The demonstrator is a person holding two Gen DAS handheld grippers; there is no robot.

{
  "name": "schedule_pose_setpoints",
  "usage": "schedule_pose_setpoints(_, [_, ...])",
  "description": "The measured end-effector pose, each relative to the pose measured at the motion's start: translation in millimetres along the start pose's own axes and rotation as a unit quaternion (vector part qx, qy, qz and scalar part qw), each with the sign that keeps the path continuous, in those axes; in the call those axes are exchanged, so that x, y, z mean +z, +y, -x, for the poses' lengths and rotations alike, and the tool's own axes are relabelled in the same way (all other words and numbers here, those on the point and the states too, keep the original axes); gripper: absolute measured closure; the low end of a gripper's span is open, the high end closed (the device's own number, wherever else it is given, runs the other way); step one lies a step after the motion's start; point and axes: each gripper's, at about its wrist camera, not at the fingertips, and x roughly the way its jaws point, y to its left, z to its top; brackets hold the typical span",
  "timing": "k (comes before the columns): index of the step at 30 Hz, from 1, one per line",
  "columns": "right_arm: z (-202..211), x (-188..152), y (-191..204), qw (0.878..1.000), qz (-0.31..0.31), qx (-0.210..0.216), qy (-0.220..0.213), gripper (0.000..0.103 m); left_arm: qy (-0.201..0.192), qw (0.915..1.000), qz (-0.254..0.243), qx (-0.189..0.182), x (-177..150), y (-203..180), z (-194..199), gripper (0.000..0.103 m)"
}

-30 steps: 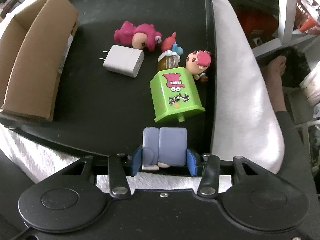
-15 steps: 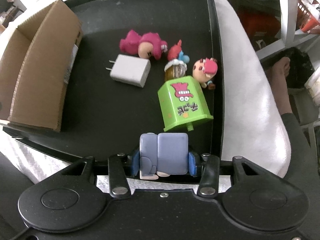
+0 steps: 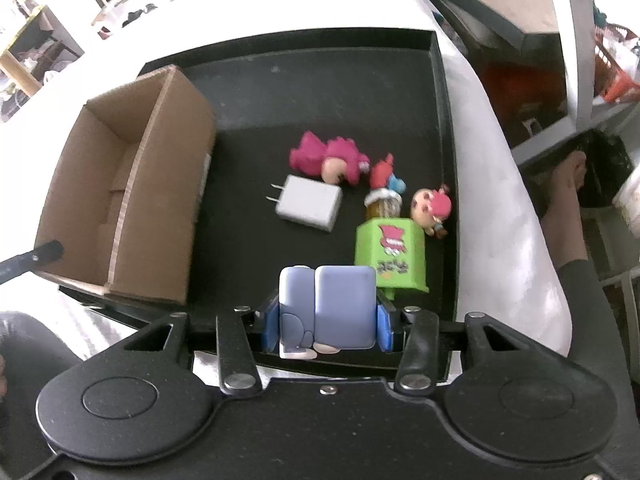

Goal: Organize rigid objects
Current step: 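Lift the blue-grey cat figure with the right tool and carry it over the box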

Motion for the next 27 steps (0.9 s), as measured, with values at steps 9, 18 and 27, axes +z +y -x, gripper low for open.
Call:
schedule_pose_setpoints(9, [24,22,31,0.999,0.036,0.023,-0.034,0.059,-0.005,0.9997,0.017,-0.014,0,7,2,0.088])
schedule_pose_setpoints(18, [41,45,80,0.993,0.085,0.048,-0.064,0.059,-0.012,0.9993,0.028,-0.023,-2,12,2,0.087])
schedule_pose_setpoints(27, [34,58,130,0.988,0.122,0.068,-0.068,0.059,-0.016,0.9990,0.030,-0.030,-3,13,2,0.087])
